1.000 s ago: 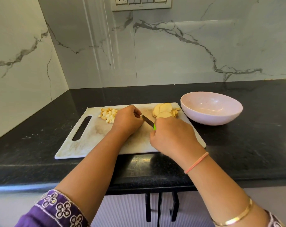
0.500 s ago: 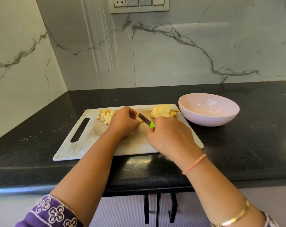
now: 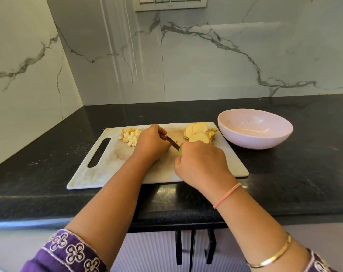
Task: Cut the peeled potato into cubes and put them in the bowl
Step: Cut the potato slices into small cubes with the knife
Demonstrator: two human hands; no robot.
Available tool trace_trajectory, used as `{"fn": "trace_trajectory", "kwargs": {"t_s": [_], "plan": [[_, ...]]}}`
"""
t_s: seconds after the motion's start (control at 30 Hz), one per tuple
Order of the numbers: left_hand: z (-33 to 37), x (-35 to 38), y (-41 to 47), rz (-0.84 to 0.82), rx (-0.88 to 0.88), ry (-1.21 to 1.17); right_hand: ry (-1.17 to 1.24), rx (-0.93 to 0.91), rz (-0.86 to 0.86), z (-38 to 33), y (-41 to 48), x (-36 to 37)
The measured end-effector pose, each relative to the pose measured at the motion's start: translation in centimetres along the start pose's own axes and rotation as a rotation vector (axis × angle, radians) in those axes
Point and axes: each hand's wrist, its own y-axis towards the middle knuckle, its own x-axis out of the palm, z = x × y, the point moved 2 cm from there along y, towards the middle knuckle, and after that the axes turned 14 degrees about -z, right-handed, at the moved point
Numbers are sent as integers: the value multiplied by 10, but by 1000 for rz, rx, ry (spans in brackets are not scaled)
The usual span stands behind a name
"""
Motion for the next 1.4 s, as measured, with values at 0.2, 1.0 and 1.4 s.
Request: {"fn": "trace_trajectory", "kwargs": {"t_s": [0.2,1.0,1.4], "plan": [[-3,-2,3,1,-26,10,48,7,-9,6,-7,4],[1,-2,-1,95,113,307,622,62,123,57,17,16],[8,-1,5,38,-20,451,749,22,132,65,18,25]]}}
